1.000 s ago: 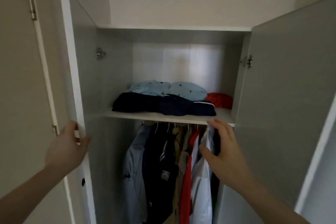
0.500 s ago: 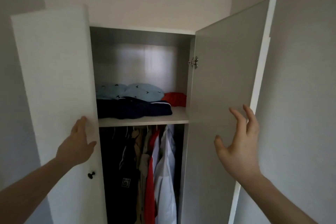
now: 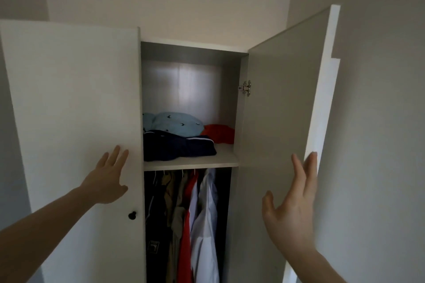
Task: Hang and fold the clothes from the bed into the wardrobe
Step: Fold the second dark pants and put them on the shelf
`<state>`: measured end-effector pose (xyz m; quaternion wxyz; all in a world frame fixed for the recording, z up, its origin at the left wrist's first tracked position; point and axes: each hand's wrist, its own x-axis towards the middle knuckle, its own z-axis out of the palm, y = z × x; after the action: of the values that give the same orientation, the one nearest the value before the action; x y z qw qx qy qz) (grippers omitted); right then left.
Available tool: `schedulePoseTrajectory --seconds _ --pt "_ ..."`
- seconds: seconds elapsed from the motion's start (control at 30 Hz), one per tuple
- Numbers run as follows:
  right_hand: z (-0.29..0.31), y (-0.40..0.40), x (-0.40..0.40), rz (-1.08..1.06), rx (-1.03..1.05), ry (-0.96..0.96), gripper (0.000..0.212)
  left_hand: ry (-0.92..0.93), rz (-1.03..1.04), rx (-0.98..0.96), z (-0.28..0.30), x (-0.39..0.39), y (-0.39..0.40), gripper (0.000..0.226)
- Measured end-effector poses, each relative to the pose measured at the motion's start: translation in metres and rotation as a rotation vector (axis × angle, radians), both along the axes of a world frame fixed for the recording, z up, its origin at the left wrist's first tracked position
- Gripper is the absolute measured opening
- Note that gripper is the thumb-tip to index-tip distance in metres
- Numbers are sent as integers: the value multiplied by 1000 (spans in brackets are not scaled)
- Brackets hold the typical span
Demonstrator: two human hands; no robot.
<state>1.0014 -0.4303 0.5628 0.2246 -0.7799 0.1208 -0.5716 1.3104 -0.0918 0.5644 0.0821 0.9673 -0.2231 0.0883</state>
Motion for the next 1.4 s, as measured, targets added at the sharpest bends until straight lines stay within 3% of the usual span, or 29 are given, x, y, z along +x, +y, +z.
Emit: schedulePoseTrajectory --seconds 0.27,0.5,0.77,1.4 --pt "-16 69 54 98 -164 19 103 -16 -14 105 -13 30 13 121" --pt "-20 124 129 277 -81 87 112 -44 -118 240 -7 70 40 120" --pt "-23 177 234 177 -148 171 106 -130 -181 325 -24 100 70 114" --pt "-4 170 333 163 -341 618 107 -47 -98 435 -43 112 59 110"
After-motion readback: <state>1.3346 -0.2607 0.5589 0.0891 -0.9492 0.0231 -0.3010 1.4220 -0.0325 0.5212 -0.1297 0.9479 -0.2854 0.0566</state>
